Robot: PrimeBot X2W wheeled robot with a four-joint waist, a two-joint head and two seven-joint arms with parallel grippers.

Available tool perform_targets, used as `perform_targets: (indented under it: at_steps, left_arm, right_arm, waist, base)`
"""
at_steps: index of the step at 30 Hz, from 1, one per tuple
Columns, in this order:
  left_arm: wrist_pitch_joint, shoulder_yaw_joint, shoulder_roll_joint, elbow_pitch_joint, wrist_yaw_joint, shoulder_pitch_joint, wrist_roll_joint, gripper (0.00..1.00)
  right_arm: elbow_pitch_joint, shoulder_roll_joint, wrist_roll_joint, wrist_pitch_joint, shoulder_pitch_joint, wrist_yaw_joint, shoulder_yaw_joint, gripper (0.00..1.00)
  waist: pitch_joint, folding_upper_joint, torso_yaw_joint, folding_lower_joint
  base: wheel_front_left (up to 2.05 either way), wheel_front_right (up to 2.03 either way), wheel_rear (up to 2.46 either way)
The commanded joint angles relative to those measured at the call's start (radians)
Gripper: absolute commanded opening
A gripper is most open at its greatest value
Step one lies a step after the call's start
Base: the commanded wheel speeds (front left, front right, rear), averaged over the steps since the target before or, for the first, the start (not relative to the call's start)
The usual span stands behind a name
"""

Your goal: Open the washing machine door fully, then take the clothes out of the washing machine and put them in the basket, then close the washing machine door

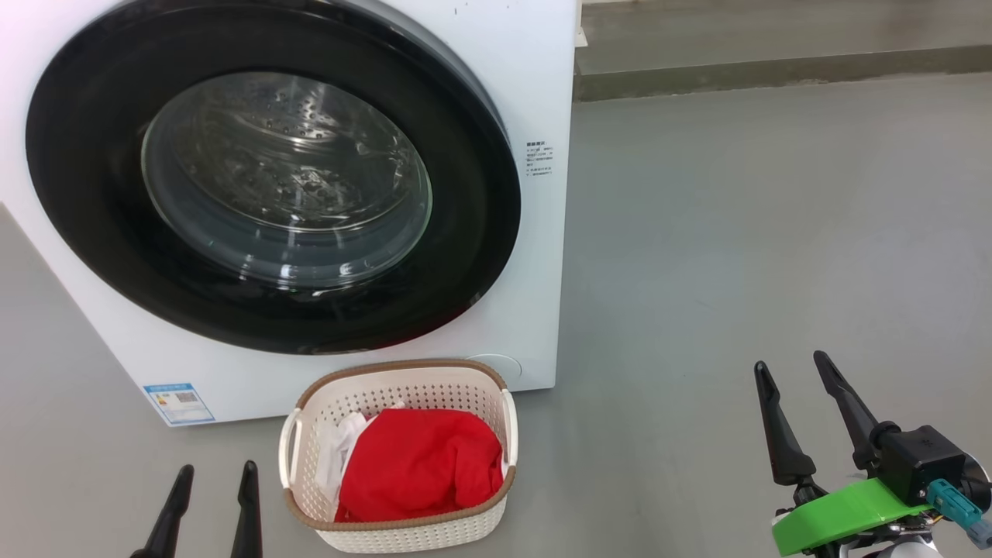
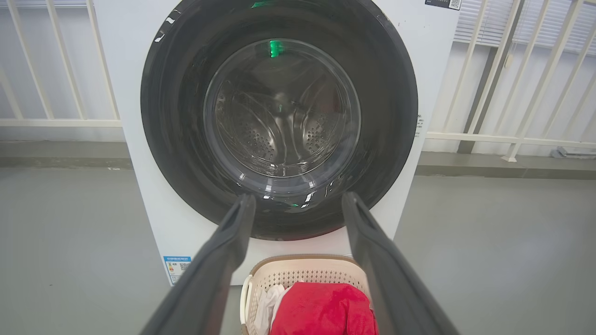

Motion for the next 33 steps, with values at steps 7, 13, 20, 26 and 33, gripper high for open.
perform_targets:
  at_steps: [7, 13, 20, 26, 33]
  left_arm:
    - [0.005, -0.008, -0.014, 0.053, 0.001, 0.018, 0.006, 0.00]
    - [0.024, -0.004, -0.018, 0.073, 0.000, 0.009, -0.049, 0.00]
    - [0.041, -0.006, -0.017, 0.073, -0.001, 0.000, -0.130, 0.00]
    - [0.057, -0.006, -0.015, 0.073, -0.001, -0.010, -0.199, 0.00]
    - [0.077, -0.006, -0.014, 0.075, -0.002, -0.022, -0.280, 0.00]
  right_arm:
    - [0.052, 0.013, 0.002, 0.001, 0.028, 0.000, 0.001, 0.00]
    - [0.068, 0.016, 0.058, 0.017, 0.031, 0.000, -0.004, 0.00]
    - [0.065, 0.015, 0.137, 0.037, 0.026, 0.000, -0.006, 0.00]
    - [0.064, 0.014, 0.205, 0.054, 0.020, 0.000, -0.009, 0.00]
    - [0.063, 0.013, 0.284, 0.075, 0.013, 0.000, -0.013, 0.00]
  waist:
    - [-0.002, 0.0000, 0.006, 0.0001]
    - [0.000, 0.0000, 0.007, 0.0016]
    - [0.005, 0.0000, 0.008, 0.0002]
    - [0.009, 0.0000, 0.009, 0.0001]
    - [0.014, 0.0000, 0.011, 0.0001]
  base:
    - [0.00, 0.00, 0.00]
    - [0.00, 0.00, 0.00]
    - [0.00, 0.00, 0.00]
    - [0.00, 0.00, 0.00]
    - [0.00, 0.00, 0.00]
